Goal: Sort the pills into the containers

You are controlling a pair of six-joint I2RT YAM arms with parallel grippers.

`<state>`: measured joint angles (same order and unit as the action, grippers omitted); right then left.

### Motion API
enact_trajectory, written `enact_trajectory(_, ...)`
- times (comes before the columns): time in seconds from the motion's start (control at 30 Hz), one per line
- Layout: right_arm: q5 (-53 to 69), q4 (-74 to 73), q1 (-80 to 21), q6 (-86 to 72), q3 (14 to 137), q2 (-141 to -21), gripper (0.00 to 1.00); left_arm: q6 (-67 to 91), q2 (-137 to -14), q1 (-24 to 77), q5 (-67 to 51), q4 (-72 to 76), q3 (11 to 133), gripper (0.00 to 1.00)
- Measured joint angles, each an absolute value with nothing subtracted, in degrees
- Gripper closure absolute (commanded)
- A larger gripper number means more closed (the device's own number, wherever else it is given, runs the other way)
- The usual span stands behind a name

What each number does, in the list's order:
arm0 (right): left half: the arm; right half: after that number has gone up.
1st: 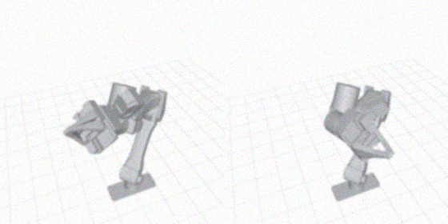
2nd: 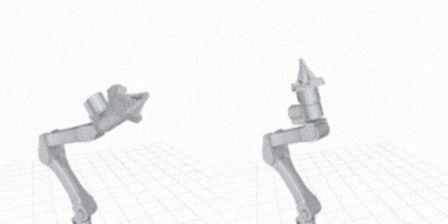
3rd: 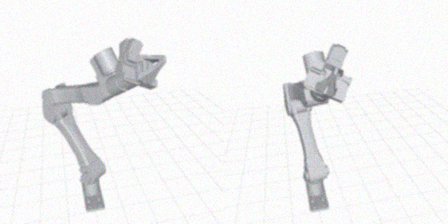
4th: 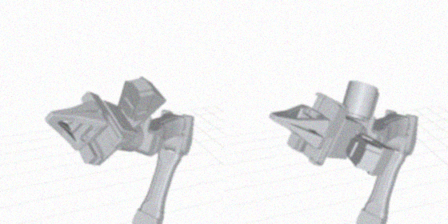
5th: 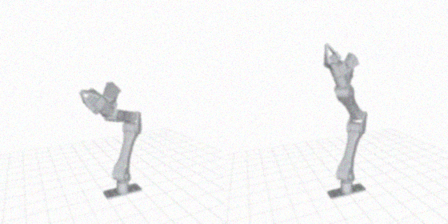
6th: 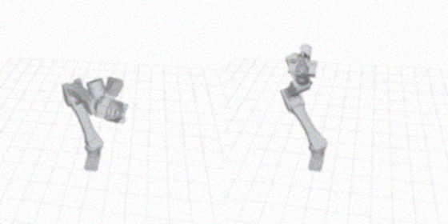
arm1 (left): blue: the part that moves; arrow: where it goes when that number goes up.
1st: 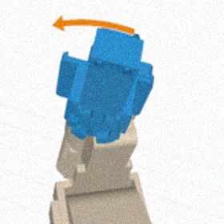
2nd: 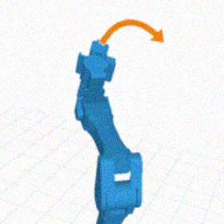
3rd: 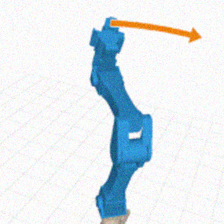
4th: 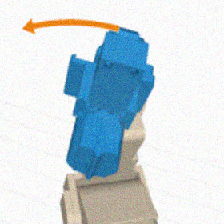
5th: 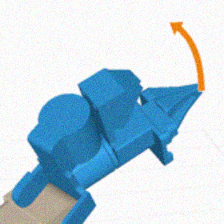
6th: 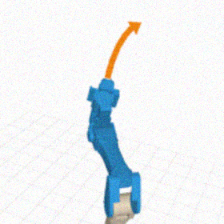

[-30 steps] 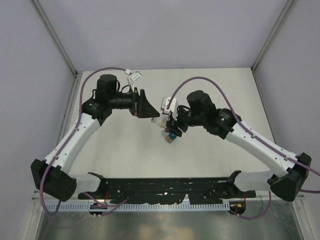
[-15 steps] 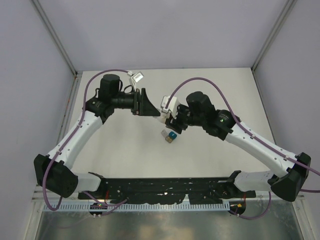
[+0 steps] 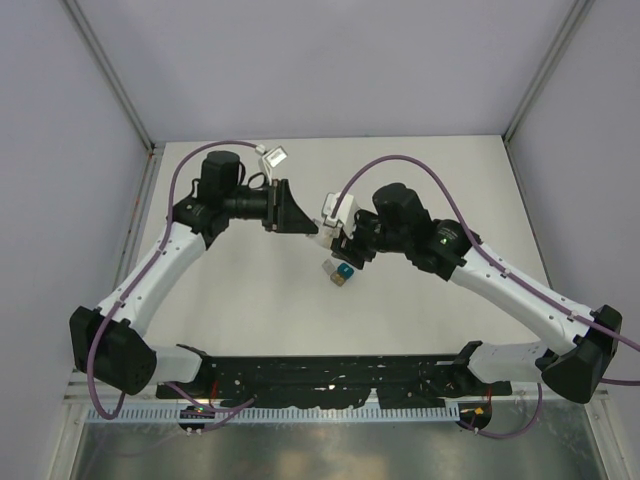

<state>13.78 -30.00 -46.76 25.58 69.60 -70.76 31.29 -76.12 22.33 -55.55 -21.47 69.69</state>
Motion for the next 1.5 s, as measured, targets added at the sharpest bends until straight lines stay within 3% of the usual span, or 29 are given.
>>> enact_trajectory(0.17, 15.81, -30.89, -46.26, 25.23, 69.69, -70.76, 0.94, 27.77, -76.14, 22.57, -57.45, -21.52, 69.47, 1.00)
enact_trajectory(0.53, 37.43, -38.33, -40.80, 23.75, 72.25, -73.01, 0.94, 9.45, -67.48, 25.91, -59.37, -21.17, 63.33, 1.00)
enact_trajectory(0.6, 42.30, -40.32, -39.92, 23.81, 73.63, -74.11, 0.94, 5.48, -64.47, 26.98, -58.74, -20.97, 61.93, 0.87)
enact_trajectory(0.67, 47.03, -42.33, -39.16, 24.29, 75.22, -75.70, 0.94, 2.76, -61.47, 27.90, -57.49, -20.45, 60.42, 0.58)
enact_trajectory(0.73, 49.17, -42.83, -38.83, 24.75, 75.79, -76.69, 0.94, 1.19, -59.72, 28.23, -56.34, -20.14, 59.37, 0.36)
enact_trajectory(0.8, 50.85, -42.72, -38.57, 24.62, 75.90, -77.32, 0.94, -0.40, -59.29, 28.67, -55.64, -20.21, 59.05, 0.21)
enact_trajectory(0.93, 51.20, -41.28, -38.46, 24.47, 76.31, -77.58, 0.94, -1.19, -59.57, 30.04, -54.13, -21.34, 59.05, 0.03)
enact_trajectory(1.3, 36.84, -36.82, -42.48, 24.71, 73.82, -73.32, 0.94, 14.09, -63.02, 23.59, -52.51, -20.10, 64.29, 0.00)
enact_trajectory(1.5, 27.49, -33.95, -44.49, 24.88, 73.19, -71.96, 0.94, 25.96, -70.19, 21.43, -54.13, -19.53, 66.81, 0.12)
